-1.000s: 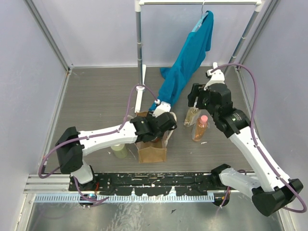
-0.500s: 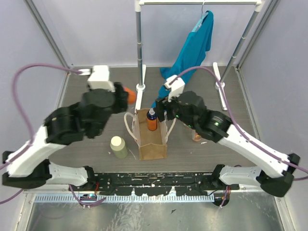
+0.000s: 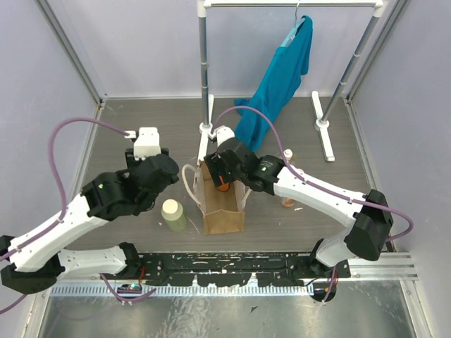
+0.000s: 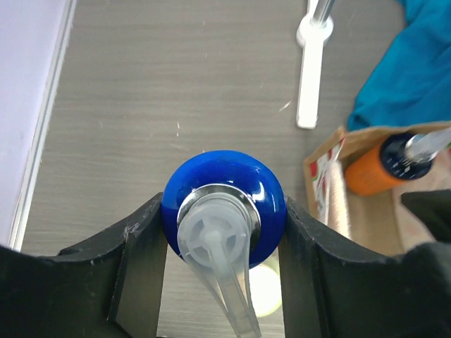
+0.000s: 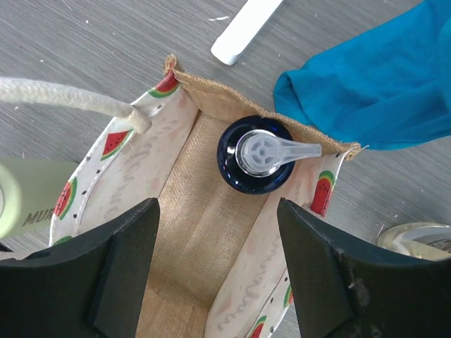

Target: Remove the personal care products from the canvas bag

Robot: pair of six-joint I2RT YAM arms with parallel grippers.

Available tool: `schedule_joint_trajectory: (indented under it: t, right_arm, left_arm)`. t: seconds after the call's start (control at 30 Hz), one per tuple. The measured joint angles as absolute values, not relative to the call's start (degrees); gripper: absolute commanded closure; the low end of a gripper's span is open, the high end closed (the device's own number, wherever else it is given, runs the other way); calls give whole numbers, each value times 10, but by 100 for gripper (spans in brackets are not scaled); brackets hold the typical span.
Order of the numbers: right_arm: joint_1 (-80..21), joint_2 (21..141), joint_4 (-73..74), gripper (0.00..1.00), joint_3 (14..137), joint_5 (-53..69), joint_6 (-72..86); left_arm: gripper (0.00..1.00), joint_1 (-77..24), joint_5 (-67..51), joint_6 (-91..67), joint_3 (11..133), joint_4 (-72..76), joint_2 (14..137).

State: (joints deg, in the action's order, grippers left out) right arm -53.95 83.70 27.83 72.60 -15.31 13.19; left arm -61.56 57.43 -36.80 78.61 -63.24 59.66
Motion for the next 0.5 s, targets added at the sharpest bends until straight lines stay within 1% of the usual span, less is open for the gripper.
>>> schedule_joint_trajectory:
  t: [0.17,0.43,0.5]
  right_arm:
    - [-540,847,267,26,702,-158,145]
    - [-527,900,203,26,648,-167,152]
    - [-519,909,181,26,631,-168,152]
  left_arm:
    - [92,-602,530,-391,680,-611,570]
    - [92,-597,498,-421,591,-559,564]
    - [91,-597,495,-425,574,-550,564]
